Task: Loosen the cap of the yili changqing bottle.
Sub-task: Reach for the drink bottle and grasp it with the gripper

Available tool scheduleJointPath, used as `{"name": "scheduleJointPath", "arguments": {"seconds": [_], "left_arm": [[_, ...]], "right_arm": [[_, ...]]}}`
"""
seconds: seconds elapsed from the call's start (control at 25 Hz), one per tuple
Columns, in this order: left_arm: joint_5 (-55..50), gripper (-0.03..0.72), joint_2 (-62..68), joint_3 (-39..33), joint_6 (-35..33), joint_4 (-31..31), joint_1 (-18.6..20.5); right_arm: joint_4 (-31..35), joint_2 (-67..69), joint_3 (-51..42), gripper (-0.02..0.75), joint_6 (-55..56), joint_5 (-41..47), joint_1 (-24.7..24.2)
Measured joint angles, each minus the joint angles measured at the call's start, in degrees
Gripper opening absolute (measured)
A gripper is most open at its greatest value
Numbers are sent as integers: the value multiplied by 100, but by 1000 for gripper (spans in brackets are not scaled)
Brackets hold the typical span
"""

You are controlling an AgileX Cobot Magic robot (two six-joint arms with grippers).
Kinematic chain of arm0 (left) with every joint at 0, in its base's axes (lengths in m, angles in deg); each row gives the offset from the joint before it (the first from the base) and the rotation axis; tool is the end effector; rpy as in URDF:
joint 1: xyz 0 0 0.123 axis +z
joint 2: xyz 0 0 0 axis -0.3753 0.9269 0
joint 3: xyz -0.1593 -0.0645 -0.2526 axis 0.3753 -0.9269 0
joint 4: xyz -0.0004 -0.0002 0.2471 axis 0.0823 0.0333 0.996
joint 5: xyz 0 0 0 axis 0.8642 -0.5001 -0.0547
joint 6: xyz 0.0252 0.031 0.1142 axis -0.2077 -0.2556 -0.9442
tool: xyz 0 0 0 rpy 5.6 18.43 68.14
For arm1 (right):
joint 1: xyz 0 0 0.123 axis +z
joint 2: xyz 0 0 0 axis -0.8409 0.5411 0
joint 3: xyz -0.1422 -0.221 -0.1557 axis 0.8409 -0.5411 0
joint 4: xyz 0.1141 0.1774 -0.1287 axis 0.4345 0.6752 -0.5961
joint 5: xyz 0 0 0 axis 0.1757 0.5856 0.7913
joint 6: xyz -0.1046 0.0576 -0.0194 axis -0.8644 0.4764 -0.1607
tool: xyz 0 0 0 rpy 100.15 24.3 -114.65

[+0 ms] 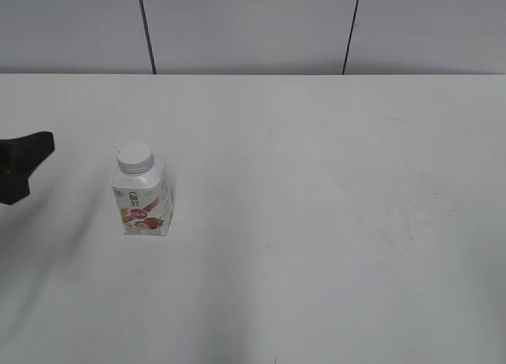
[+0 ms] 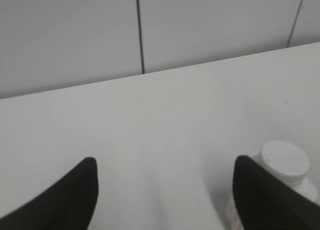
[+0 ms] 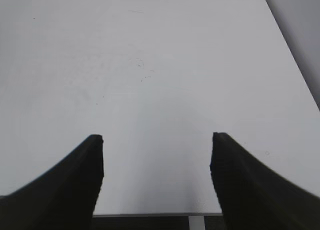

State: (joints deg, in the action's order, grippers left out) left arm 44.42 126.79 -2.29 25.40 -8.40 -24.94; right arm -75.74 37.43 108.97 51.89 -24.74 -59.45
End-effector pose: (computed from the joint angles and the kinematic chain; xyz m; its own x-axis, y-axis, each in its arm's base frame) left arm 0.2026 -0.0397 0.2201 -0.2689 0.1436 -0.9524 0.3186 0.9464 0.0528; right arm -0.0074 0.0088 0.2620 -0.4597 -0.1106 -0.8812 -0.0833 0.9932 -0.0812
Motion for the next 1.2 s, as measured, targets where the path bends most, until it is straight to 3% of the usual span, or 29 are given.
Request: {"name": "scheduleJointPath", "arguments": {"seconds": [0.24,0.4,0.6,0.72,1.0,1.2], "left_arm": [[1259,512,1203,0,259,1368,324],[2200,512,1944,0,270,2535,944],[3099,512,2895,385,281,4473,1811],[3452,512,3442,958,350,5548,1945],[3777,513,4272,1832,491,6370,1945],[3859,566,4828,2337,491,6686,1945]], "right_arm": [[0,0,0,533,0,0,0],[0,0,0,533,0,0,0],[0,0,0,533,0,0,0],[0,0,0,533,0,0,0],[0,0,0,533,0,0,0],[0,0,0,533,0,0,0]]}}
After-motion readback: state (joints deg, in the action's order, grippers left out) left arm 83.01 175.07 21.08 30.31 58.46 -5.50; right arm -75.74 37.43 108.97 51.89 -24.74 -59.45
